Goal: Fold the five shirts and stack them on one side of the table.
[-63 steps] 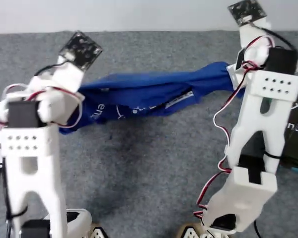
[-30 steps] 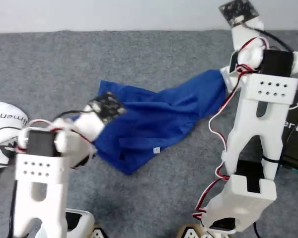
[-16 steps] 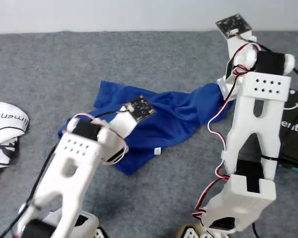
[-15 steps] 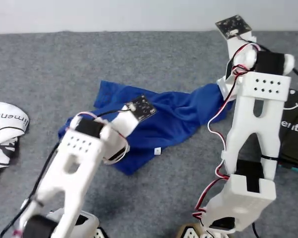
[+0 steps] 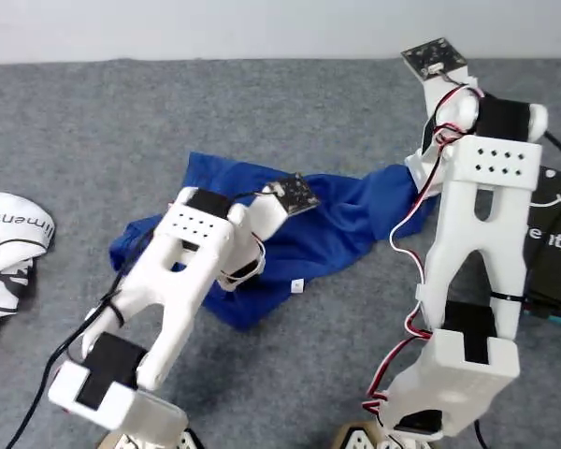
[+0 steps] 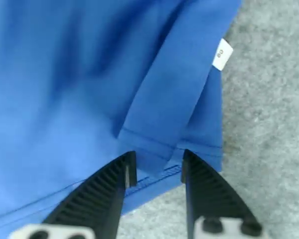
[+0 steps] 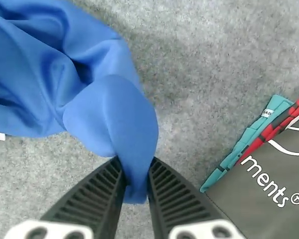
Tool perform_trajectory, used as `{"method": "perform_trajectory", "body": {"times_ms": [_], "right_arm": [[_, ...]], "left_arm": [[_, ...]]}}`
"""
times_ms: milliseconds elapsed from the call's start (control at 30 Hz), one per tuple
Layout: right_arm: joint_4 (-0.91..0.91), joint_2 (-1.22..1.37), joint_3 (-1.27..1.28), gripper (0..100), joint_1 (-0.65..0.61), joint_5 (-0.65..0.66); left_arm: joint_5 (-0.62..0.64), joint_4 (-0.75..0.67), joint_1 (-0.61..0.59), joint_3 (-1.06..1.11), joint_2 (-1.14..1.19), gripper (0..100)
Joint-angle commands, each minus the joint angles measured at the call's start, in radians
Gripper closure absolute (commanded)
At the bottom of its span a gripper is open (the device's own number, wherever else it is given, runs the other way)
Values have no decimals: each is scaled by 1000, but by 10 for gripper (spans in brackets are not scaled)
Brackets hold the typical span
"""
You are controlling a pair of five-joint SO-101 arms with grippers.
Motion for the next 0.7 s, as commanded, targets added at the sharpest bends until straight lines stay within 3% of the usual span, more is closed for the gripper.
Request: {"method": "perform_trajectory", "body": {"times_ms": [0, 333, 500, 667], "right_arm": [[36, -50, -6, 989, 1, -12], [36, -50, -6, 989, 1, -12], [36, -50, -6, 989, 1, -9], [36, -56, -6, 989, 1, -6]], "left_arm": [[-15, -17, 11, -61, 28, 840], [-12, -17, 3, -171, 178, 851], [-12, -15, 3, -203, 212, 974], [-11, 12, -8, -219, 141, 985]]}}
